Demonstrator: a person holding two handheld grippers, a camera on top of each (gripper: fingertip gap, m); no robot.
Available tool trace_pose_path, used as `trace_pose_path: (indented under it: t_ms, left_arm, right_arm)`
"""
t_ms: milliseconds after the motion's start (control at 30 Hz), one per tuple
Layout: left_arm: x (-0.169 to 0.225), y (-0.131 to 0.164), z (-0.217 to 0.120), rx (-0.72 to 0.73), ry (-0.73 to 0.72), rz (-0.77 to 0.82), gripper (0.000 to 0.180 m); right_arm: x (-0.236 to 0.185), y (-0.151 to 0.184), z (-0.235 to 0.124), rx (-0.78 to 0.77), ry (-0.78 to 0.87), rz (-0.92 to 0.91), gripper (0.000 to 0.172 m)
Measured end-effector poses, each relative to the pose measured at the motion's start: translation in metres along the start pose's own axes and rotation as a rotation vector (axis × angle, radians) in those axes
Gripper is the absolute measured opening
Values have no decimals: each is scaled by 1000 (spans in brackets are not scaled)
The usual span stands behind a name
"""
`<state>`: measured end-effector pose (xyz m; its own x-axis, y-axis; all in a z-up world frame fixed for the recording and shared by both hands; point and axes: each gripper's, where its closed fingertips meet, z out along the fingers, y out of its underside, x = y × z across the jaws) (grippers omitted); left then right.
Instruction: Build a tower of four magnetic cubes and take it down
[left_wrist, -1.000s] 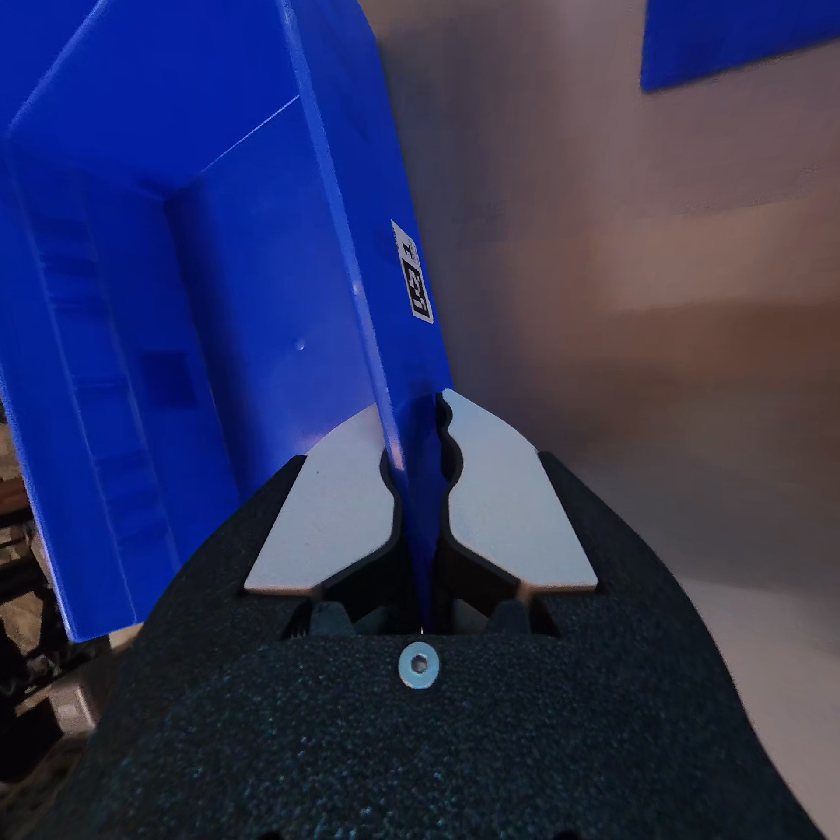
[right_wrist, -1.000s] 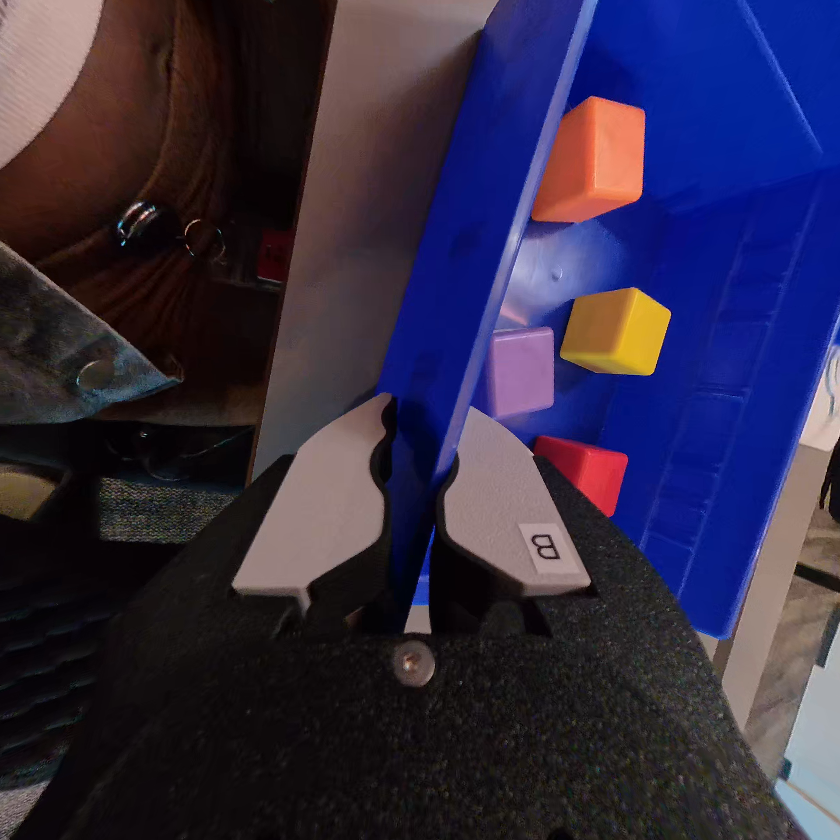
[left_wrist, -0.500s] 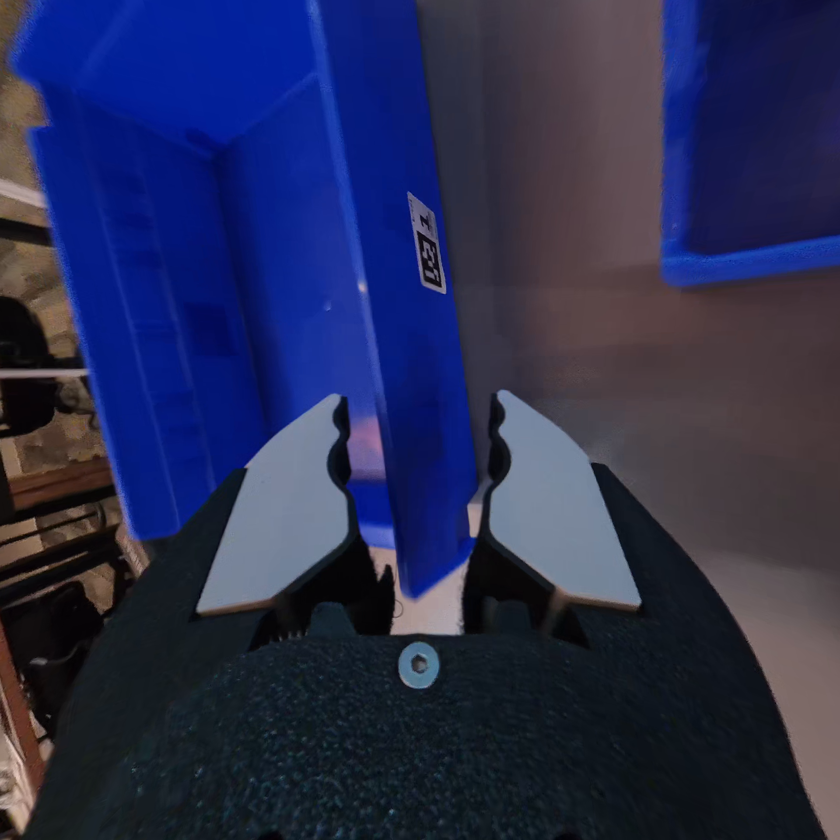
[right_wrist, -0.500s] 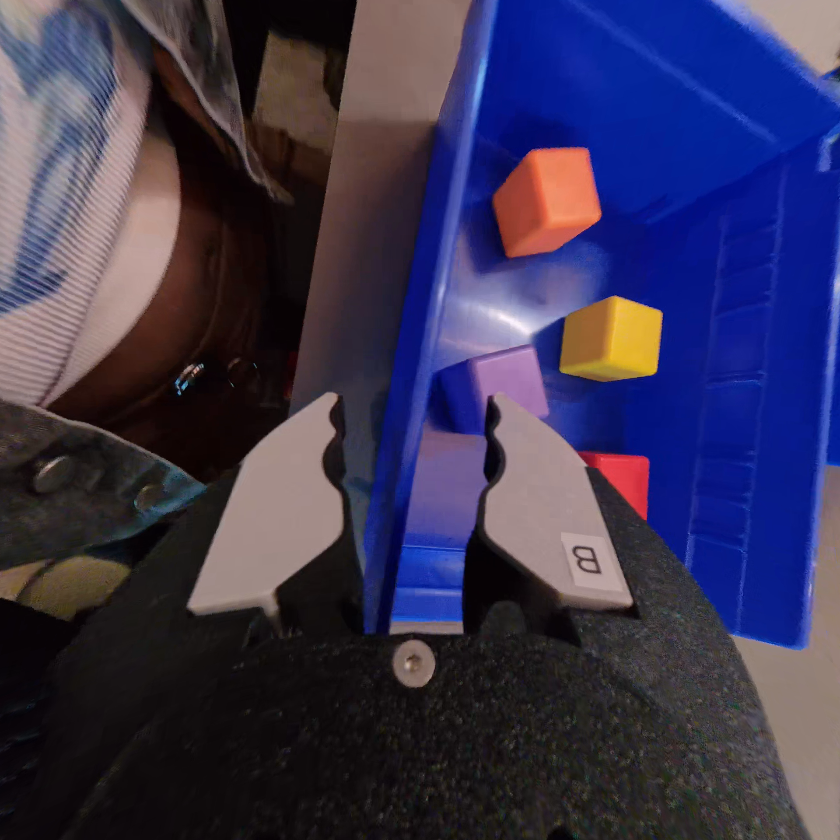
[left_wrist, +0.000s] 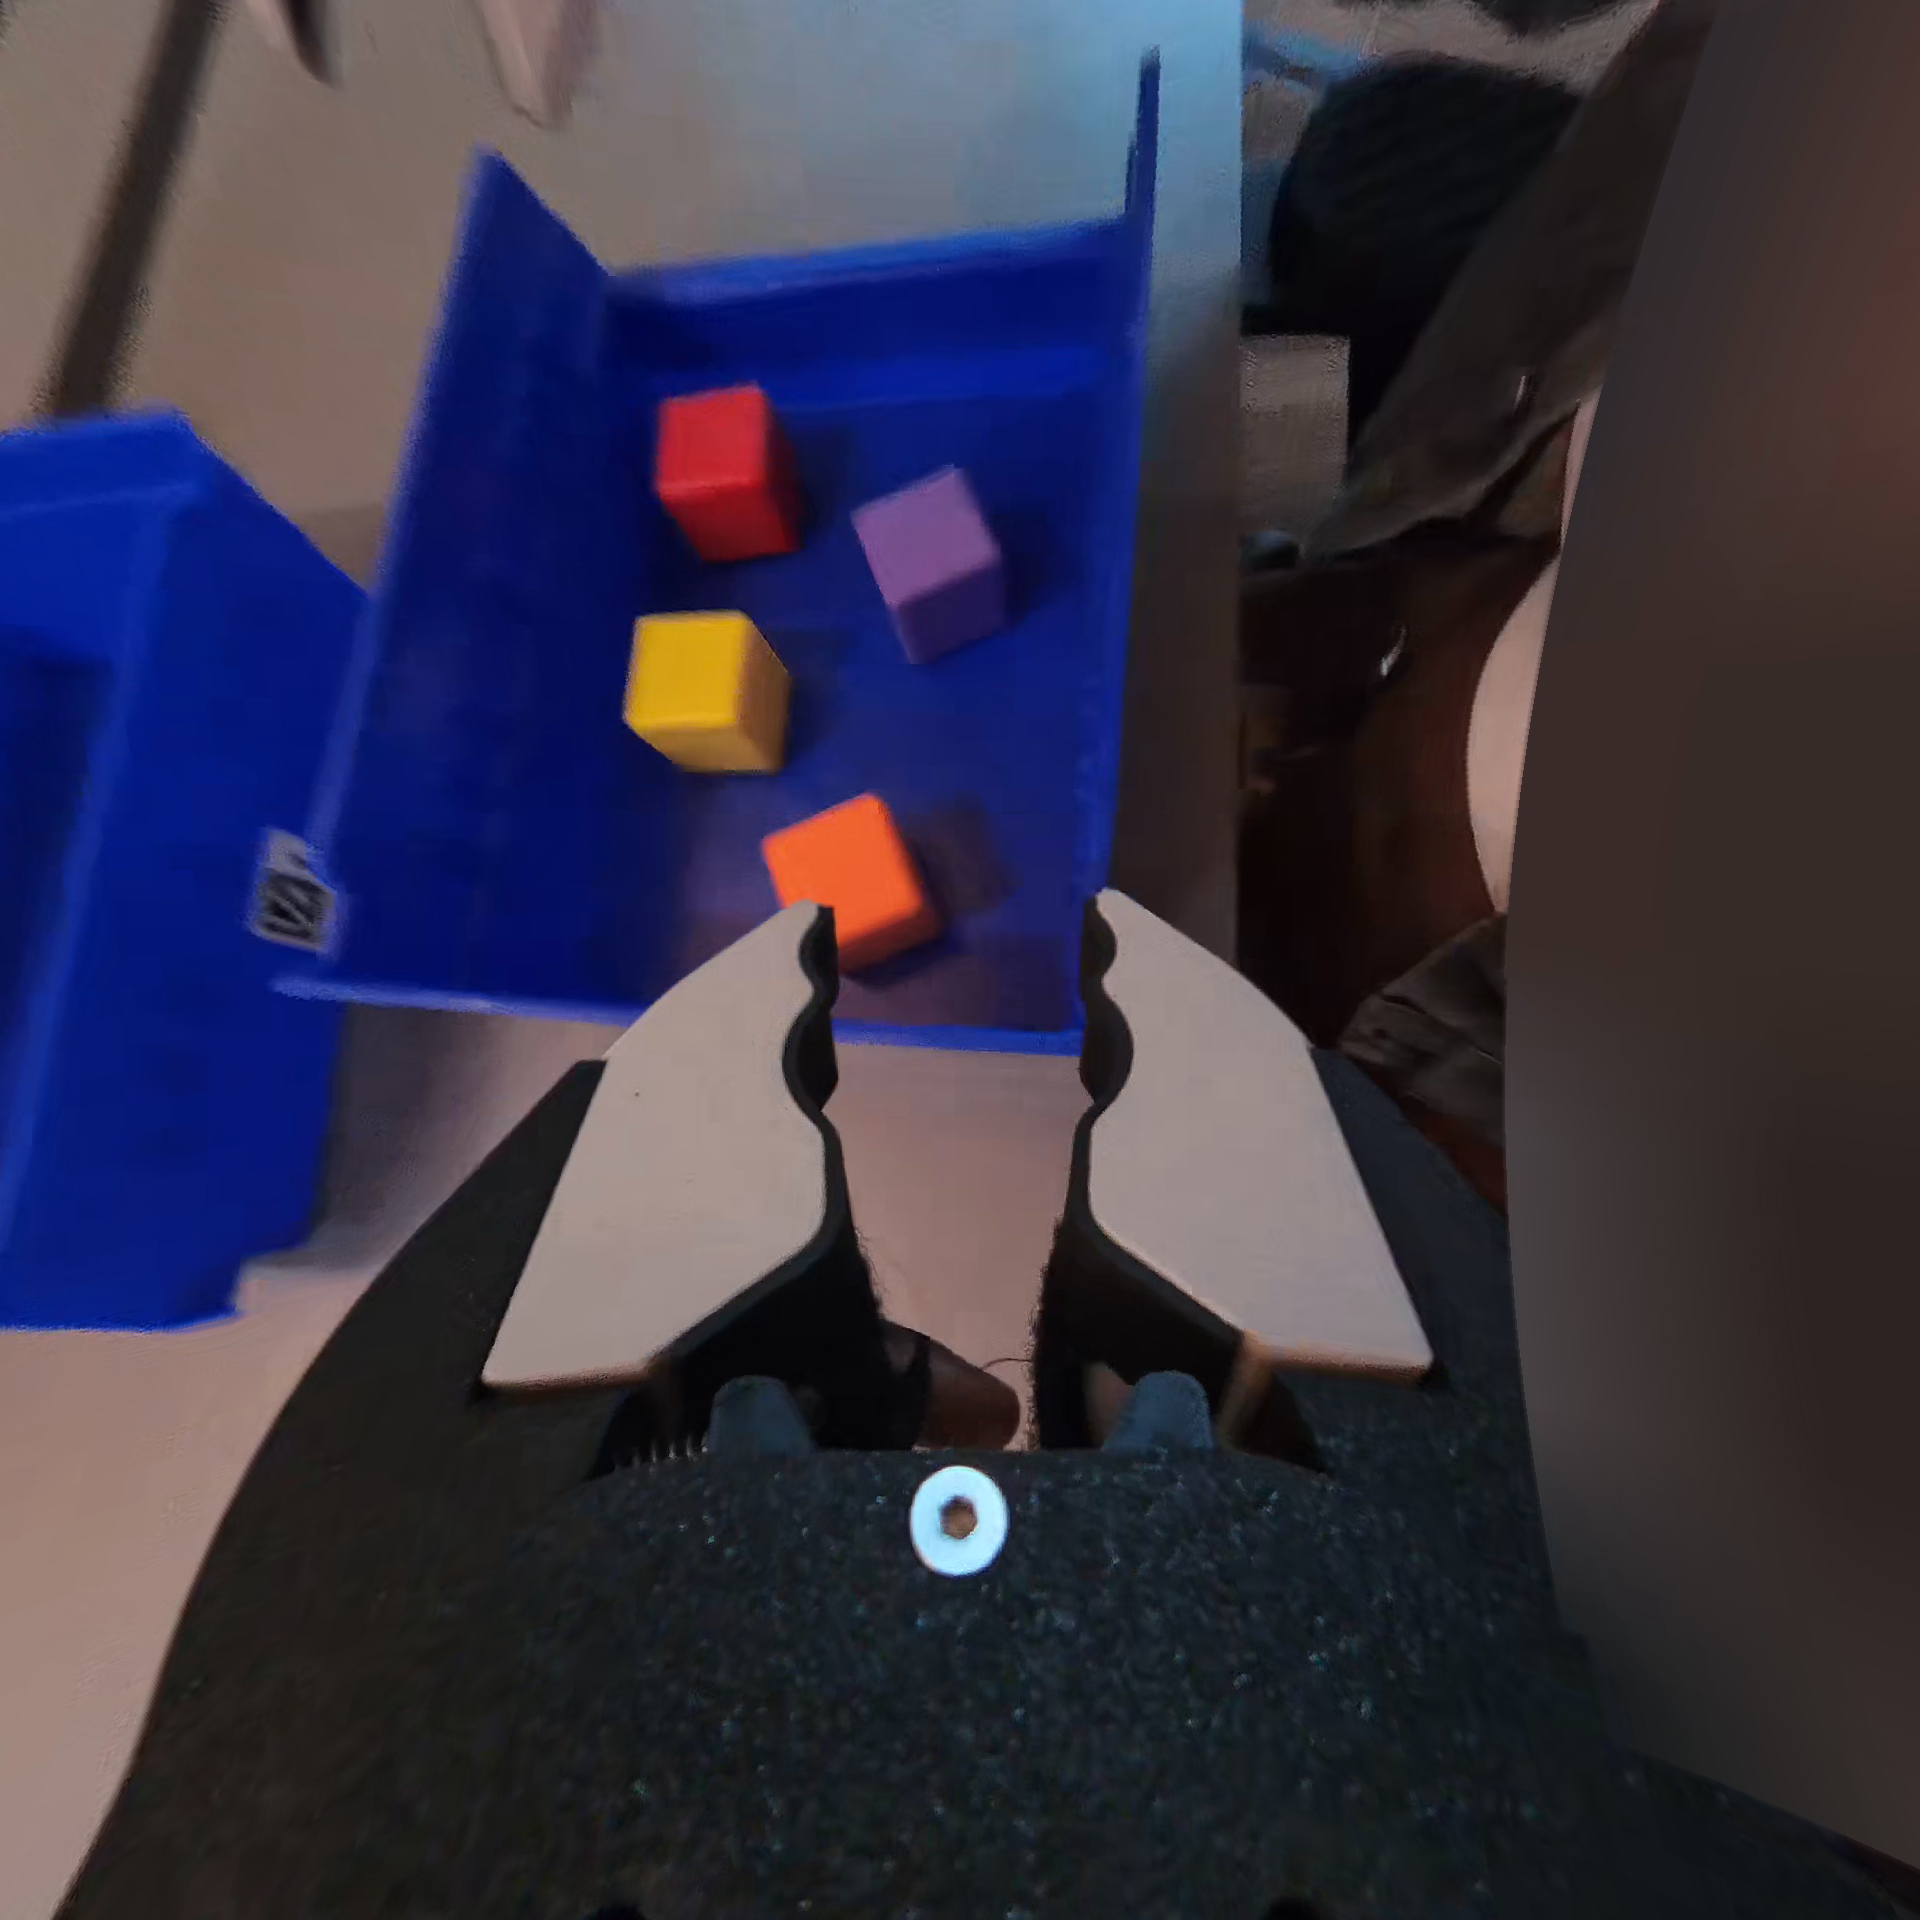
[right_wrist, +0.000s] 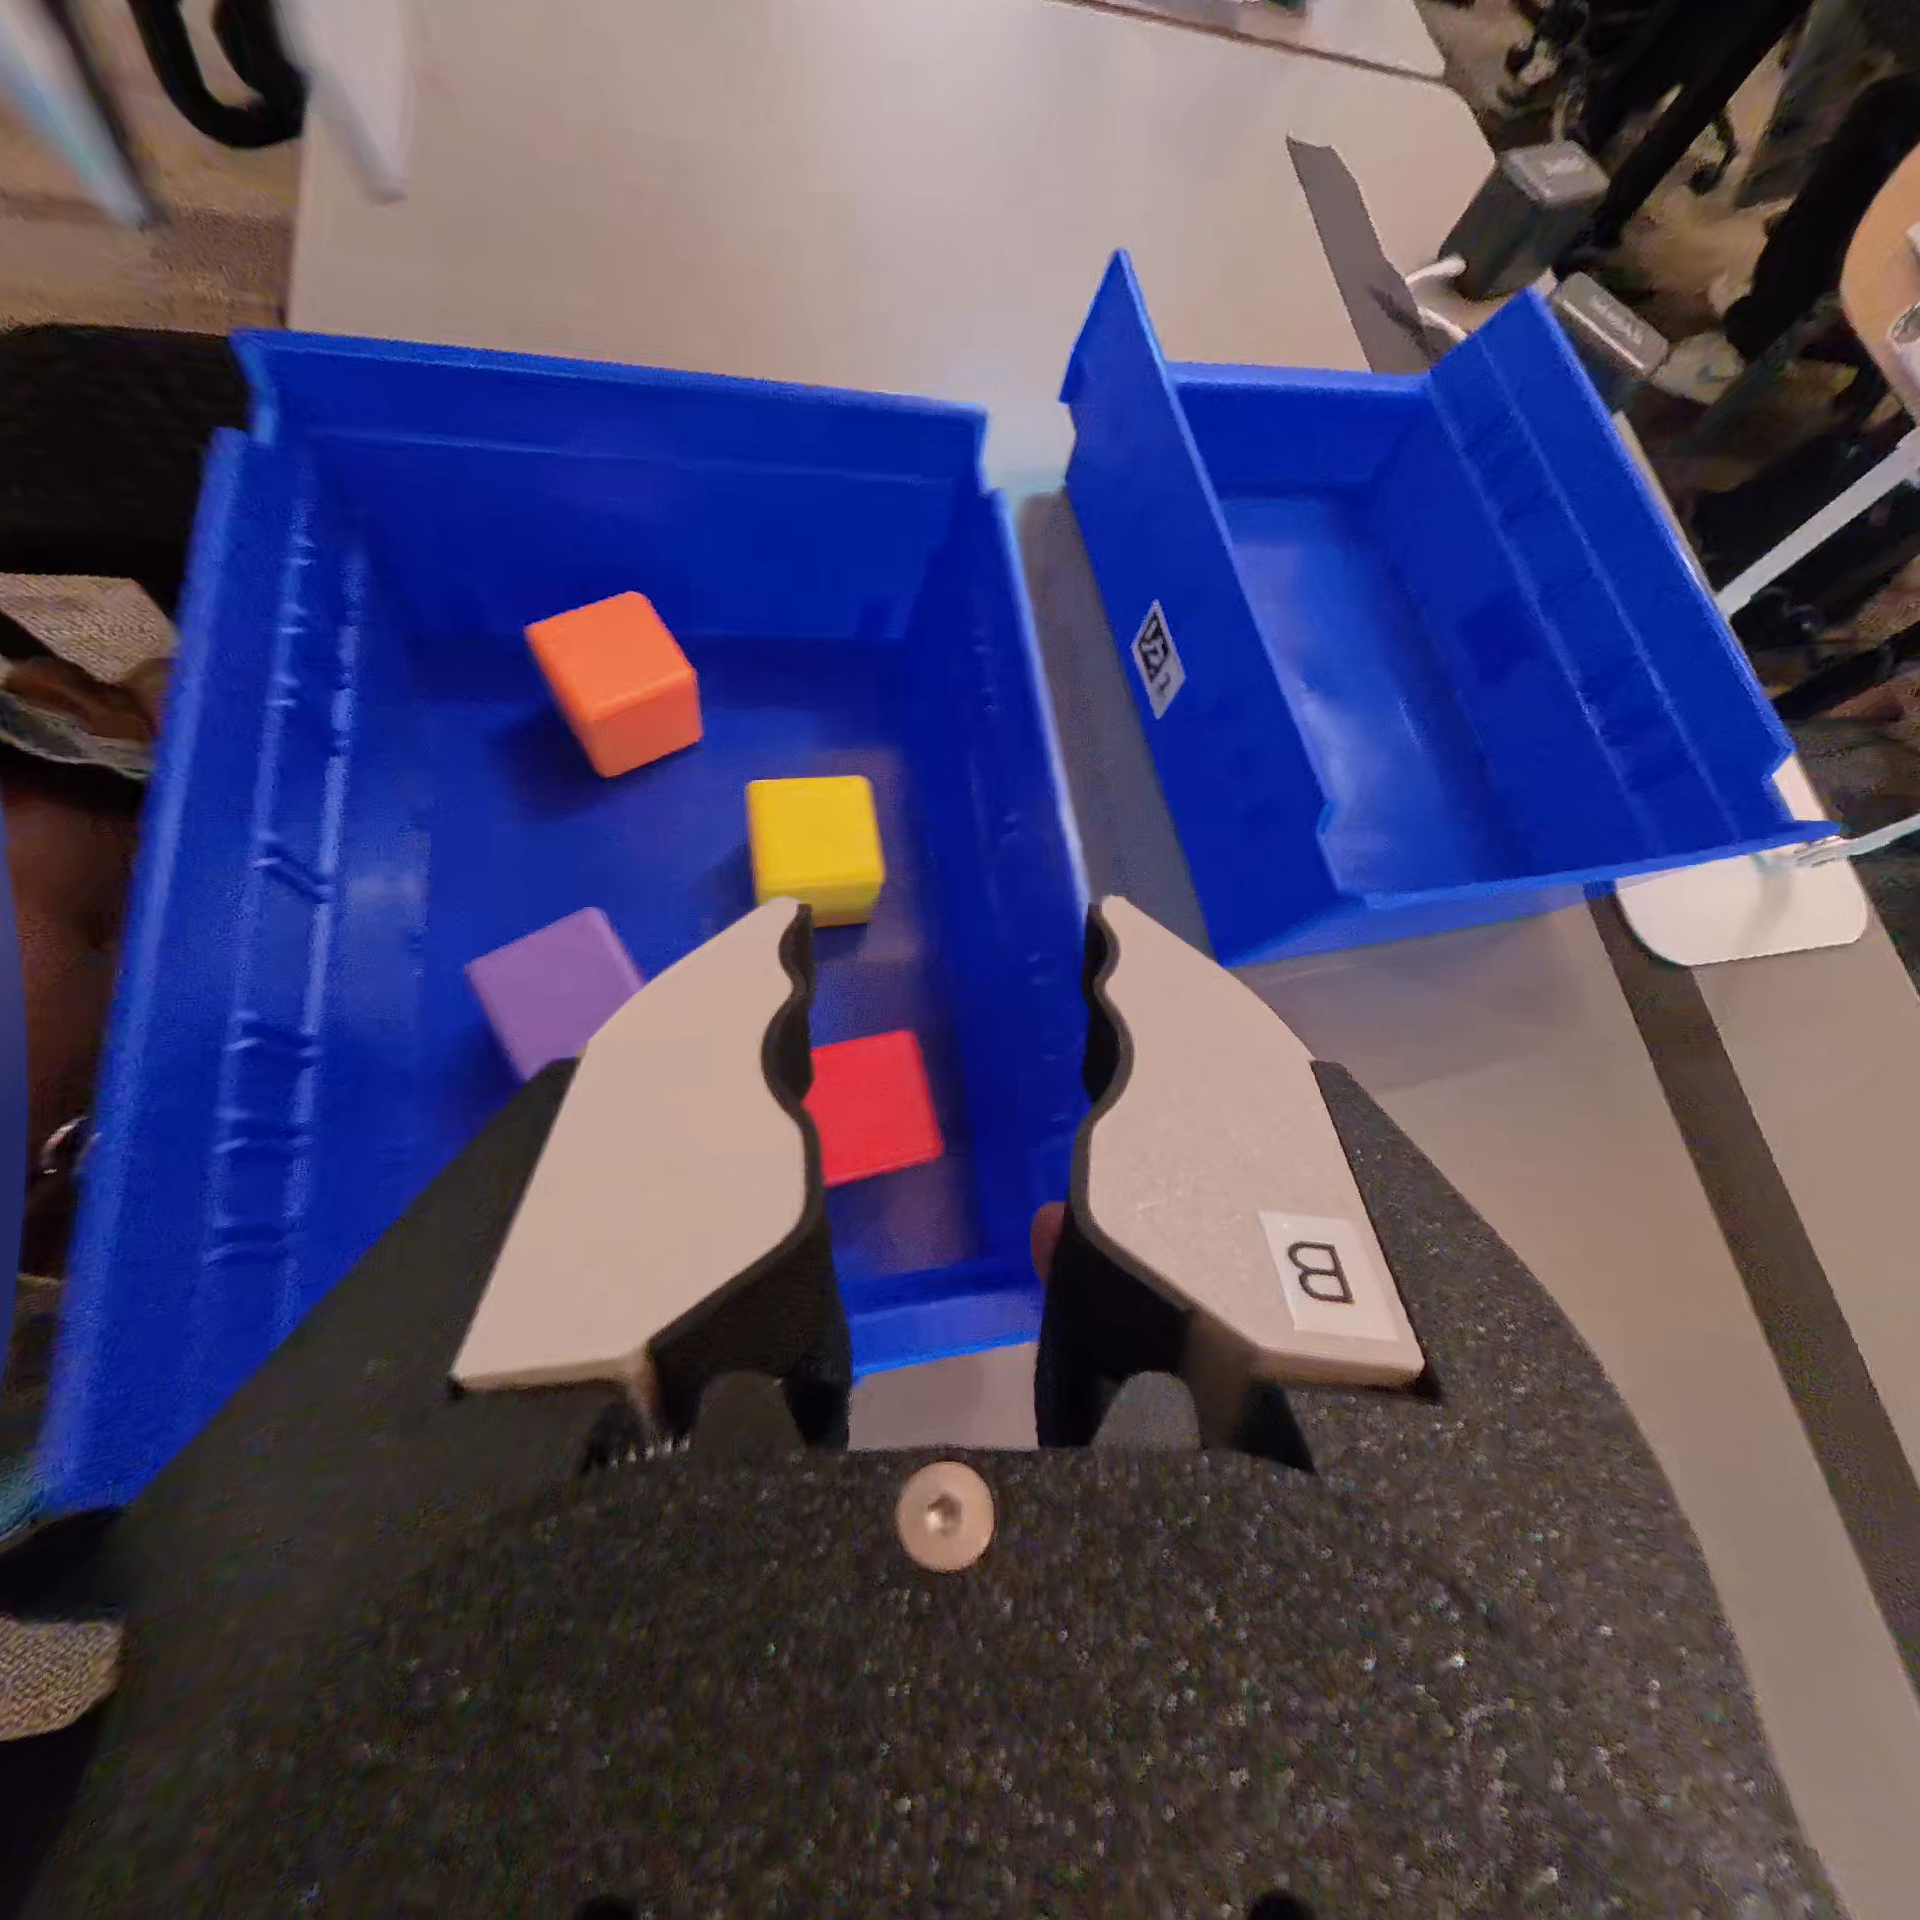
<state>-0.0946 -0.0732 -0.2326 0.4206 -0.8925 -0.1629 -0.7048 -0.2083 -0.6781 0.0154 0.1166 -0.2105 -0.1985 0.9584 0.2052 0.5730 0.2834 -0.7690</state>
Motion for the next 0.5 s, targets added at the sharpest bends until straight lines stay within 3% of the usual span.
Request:
trace_pose_path:
  t_ms: [167,300,500]
  left_arm:
    - [32,32,26,-268,41,-22,36]
    - [20,39,30,-376,-5,-24,28]
    - [31,46,42,-476,93,21,22]
  right_arm:
    - [23,2,31,-88,-66,44,50]
    - [33,5,47,-165,-85,20,51]
    - [51,6,65,-252,-95,-27,49]
